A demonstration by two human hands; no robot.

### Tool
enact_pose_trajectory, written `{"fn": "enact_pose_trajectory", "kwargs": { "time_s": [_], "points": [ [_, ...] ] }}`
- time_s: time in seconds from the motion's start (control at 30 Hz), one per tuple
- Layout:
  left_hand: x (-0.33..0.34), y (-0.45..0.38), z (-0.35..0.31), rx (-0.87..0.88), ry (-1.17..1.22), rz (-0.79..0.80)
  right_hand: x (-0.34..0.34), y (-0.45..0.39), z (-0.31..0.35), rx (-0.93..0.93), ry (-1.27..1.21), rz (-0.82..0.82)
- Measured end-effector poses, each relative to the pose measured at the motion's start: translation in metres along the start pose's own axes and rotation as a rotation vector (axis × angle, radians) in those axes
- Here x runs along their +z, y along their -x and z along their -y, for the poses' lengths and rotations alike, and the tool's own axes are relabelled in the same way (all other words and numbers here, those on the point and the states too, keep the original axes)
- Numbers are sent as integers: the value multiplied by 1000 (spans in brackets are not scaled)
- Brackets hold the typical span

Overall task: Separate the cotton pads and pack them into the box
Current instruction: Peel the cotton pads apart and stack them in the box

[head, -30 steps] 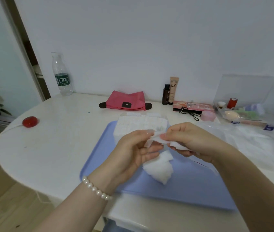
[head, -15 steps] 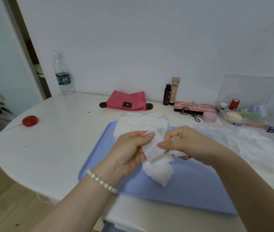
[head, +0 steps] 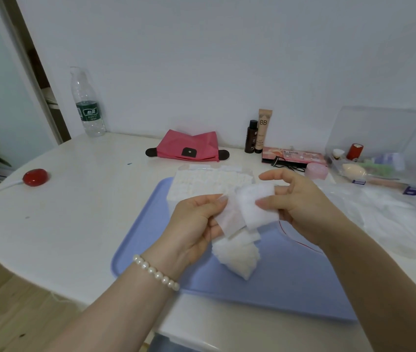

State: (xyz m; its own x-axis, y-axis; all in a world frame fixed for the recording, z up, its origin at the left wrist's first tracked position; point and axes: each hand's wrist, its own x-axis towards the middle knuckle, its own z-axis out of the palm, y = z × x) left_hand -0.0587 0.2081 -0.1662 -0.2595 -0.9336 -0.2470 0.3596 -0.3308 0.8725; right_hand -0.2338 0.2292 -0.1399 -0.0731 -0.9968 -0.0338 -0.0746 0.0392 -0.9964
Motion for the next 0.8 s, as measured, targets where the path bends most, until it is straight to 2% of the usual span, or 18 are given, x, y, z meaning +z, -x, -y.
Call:
{"fn": "enact_pose_trajectory", "kwargs": {
  "time_s": [0.13, 0.23, 0.33, 0.47, 0.8],
  "points": [
    [1, 0, -1, -29, 25, 12, 0, 5, -1, -38, -126, -75],
    [3, 0, -1, -48, 9, 57, 5, 11, 2, -44, -200, 4],
    [5, 2, -3, -76, -58, 137, 13, 15, 2, -66, -52, 79],
    [6, 5, -6, -120, -105, 191, 20, 17, 0, -110, 128, 42],
    [0, 7, -8, -179, -86, 199, 23, 18, 2, -131, 197, -5]
  ]
}}
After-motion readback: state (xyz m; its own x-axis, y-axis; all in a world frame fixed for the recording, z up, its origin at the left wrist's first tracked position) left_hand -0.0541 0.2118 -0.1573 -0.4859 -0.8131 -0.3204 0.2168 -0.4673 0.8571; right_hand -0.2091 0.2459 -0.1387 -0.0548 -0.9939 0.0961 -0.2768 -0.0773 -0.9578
